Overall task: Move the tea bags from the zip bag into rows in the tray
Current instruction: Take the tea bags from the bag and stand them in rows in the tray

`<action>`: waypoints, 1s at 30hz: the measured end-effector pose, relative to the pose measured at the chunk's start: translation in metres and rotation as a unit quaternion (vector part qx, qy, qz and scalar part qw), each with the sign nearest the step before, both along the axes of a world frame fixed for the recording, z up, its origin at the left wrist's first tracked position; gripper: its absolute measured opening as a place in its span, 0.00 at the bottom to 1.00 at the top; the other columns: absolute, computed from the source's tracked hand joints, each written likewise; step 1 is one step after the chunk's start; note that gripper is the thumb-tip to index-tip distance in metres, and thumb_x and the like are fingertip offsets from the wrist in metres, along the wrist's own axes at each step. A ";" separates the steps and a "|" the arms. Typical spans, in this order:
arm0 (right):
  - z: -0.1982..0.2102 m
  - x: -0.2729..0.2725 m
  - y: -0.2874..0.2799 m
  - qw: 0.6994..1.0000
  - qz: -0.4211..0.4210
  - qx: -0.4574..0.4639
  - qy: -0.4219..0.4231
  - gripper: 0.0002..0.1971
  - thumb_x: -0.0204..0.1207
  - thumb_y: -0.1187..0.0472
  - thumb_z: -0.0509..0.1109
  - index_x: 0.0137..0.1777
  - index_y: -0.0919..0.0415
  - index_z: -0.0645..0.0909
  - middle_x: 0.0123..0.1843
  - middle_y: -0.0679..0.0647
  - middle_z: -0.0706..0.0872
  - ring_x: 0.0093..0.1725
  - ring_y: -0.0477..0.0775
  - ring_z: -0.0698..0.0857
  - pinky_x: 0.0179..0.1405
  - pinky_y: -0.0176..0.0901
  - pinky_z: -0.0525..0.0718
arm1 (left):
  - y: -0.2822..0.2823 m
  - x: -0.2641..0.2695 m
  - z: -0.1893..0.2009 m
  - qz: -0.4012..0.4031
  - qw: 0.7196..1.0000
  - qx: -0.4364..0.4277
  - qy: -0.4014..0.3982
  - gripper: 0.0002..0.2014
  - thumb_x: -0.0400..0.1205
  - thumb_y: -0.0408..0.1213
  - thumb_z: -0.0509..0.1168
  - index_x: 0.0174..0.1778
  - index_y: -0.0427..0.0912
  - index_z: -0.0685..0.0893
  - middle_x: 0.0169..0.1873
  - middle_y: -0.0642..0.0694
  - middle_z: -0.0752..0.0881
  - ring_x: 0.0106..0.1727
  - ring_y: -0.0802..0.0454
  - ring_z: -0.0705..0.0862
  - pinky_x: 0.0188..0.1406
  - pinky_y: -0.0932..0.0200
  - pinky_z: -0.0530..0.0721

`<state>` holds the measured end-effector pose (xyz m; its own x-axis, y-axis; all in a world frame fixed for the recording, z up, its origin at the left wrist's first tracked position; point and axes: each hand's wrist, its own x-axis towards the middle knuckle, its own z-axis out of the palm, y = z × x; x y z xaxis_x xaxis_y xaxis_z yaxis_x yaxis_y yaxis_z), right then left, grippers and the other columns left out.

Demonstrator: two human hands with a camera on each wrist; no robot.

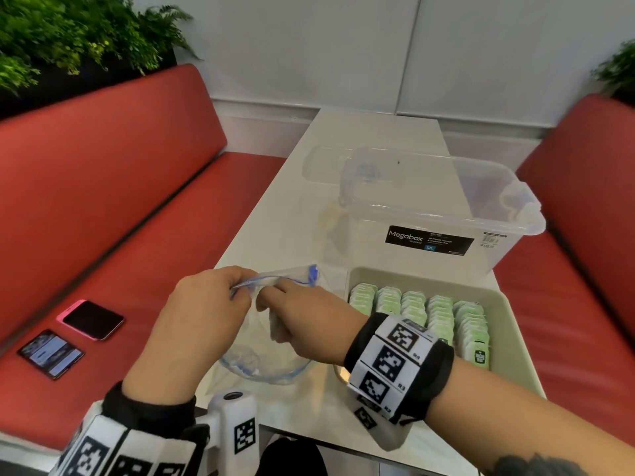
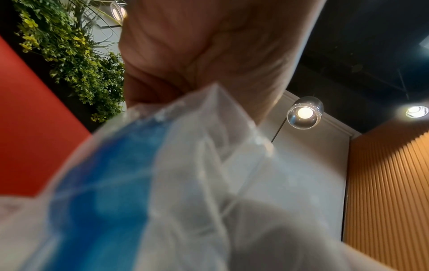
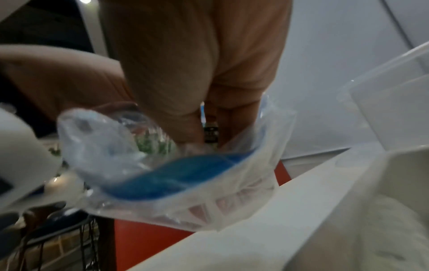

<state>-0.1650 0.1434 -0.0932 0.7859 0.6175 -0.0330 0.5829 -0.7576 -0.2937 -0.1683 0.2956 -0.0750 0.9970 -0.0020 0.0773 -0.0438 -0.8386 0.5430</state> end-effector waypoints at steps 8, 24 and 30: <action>0.010 0.010 -0.016 0.990 -0.091 0.090 -0.059 0.15 0.74 0.69 0.66 0.57 0.53 0.79 0.50 0.49 0.88 0.44 0.54 0.84 0.42 0.47 0.81 | -0.009 0.018 -0.028 0.025 1.000 -0.003 -0.014 0.17 0.78 0.32 0.61 0.56 0.54 0.86 0.45 0.51 0.89 0.42 0.52 0.83 0.39 0.59 0.78; 0.050 0.047 -0.074 0.952 -0.205 0.185 0.130 0.09 0.69 0.64 0.78 0.40 0.53 0.81 0.31 0.47 0.83 0.11 0.43 0.72 0.16 0.32 0.73 | -0.044 0.017 -0.048 -0.109 0.991 -0.071 0.014 0.40 0.68 0.51 0.76 0.76 0.55 0.67 0.72 0.57 0.70 0.74 0.55 0.67 0.72 0.54 0.68; 0.055 0.041 -0.083 0.908 -0.209 0.327 0.156 0.05 0.71 0.68 0.76 0.42 0.60 0.82 0.27 0.50 0.83 0.13 0.43 0.72 0.14 0.29 0.68 | -0.063 0.014 -0.025 -0.073 0.923 -0.377 -0.032 0.07 0.78 0.34 0.69 0.46 0.51 0.85 0.41 0.52 0.90 0.43 0.56 0.88 0.44 0.63 0.86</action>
<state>-0.1244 0.0606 -0.0377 0.9715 0.2353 -0.0272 0.0962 -0.4967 -0.8626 -0.1546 0.2322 -0.1002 0.9837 -0.0582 0.1703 -0.1787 -0.2066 0.9620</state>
